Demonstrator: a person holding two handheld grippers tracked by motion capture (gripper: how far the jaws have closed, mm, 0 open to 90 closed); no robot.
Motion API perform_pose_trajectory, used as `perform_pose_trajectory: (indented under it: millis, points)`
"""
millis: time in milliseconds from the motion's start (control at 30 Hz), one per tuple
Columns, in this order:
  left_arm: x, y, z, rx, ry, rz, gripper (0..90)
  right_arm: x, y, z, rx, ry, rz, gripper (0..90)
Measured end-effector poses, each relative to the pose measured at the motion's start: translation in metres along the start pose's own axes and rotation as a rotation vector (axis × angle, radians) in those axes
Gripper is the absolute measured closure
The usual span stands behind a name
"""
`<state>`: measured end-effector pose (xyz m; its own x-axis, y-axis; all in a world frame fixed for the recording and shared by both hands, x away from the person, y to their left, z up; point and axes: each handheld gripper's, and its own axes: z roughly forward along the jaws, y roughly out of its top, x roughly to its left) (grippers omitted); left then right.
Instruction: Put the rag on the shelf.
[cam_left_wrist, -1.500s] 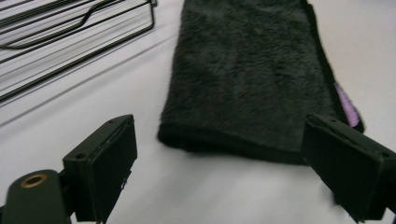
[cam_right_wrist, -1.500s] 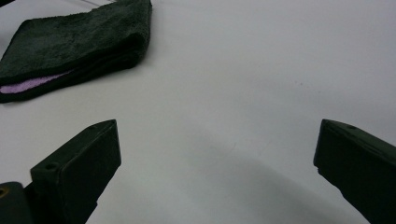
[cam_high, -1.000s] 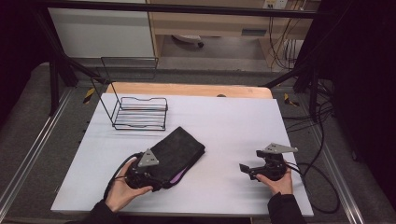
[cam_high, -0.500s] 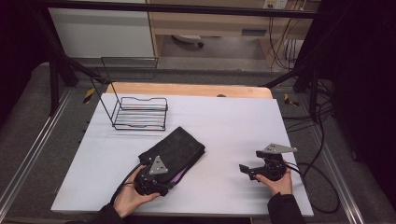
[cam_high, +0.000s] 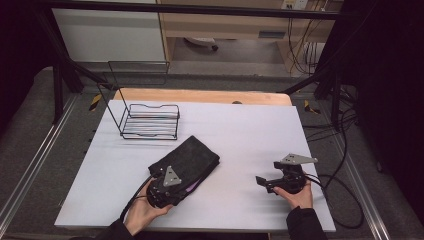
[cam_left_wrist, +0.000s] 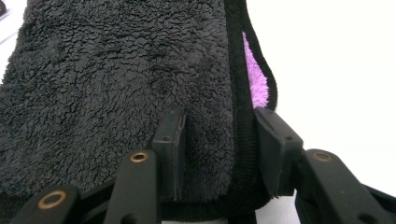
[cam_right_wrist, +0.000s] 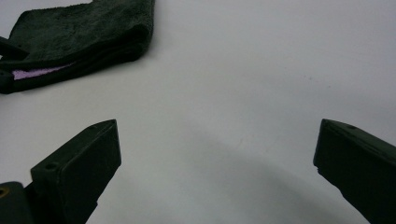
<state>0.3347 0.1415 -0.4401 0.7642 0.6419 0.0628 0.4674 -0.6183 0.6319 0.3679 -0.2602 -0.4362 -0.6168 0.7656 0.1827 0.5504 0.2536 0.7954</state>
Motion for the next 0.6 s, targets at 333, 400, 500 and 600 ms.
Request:
perform_pose_trajectory:
  millis: [333, 400, 500, 600]
  points:
    - [0.015, 0.003, -0.001, 0.012, -0.073, -0.039, 69.7, 0.001, 0.0, 0.001, 0.005, 0.008, 0.009, 1.6]
    - [0.017, 0.003, -0.001, 0.008, -0.082, -0.048, 72.7, 0.0, 0.0, 0.002, 0.002, 0.011, 0.006, 1.7]
    - [0.018, 0.003, -0.001, 0.005, -0.079, -0.042, 76.5, 0.001, -0.001, 0.002, 0.009, 0.009, 0.005, 1.7]
    - [0.017, 0.003, -0.001, 0.004, -0.076, -0.046, 78.8, 0.001, 0.0, 0.001, 0.007, 0.009, 0.007, 1.8]
